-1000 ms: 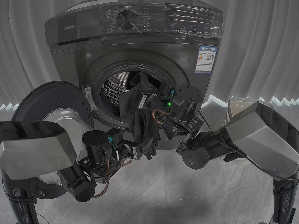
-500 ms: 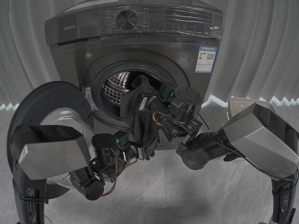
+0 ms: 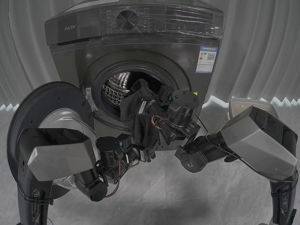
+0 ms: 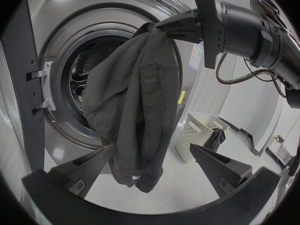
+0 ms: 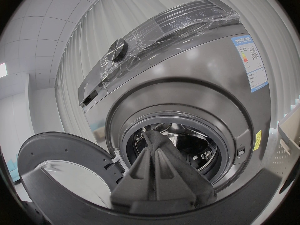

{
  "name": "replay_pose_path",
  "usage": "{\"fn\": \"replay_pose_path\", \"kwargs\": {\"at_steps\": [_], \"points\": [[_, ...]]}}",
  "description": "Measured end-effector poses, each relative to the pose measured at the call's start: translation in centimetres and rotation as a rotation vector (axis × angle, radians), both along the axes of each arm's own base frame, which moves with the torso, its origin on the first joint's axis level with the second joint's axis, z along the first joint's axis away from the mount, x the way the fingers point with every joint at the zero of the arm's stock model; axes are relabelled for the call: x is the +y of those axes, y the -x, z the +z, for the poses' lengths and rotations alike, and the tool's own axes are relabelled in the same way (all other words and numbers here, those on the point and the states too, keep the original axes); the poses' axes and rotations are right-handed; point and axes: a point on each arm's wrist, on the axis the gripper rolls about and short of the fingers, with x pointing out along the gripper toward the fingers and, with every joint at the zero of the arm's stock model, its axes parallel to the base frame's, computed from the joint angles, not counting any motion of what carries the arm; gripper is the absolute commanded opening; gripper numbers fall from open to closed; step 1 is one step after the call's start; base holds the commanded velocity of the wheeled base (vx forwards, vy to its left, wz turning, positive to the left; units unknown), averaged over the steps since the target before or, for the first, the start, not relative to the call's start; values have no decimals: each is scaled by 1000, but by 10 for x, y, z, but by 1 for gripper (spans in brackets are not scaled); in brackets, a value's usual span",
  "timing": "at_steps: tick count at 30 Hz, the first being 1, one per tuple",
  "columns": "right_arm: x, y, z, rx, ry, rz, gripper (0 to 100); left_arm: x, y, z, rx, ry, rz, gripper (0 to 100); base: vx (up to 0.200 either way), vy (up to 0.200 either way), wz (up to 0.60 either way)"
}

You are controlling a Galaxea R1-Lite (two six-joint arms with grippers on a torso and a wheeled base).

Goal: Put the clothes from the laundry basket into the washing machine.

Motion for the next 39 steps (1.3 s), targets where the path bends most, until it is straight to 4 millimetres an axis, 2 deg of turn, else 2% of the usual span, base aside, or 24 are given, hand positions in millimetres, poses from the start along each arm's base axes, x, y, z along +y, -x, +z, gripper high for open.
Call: {"fn": "replay_pose_path", "kwargs": {"at_steps": [4,5,17,24,30,39], "points": [[1,1,-1,1,0,3,0,-1,-2,-3,-2,-8,4,100,0,0,0],[1,1,-1,1,0,4,0,-1,-3,-4,-1,-9,4,0,0,0,0],[1,-1,-3,8,-6,-2,0,0,-7,-9,3,-12,10,0,0,0,0],[-3,-5,-6,14,-6,-14,0,2,-2,-3,-3,-8,2,0,0,0,0],[-14,-16,-9,18,0,-45,0,8,21,17,-1,-8,-44,0,0,0,0],[-24,-18,-26,37,28,-42,0,29,72,52,-20,-48,-119,0,0,0,0]]}}
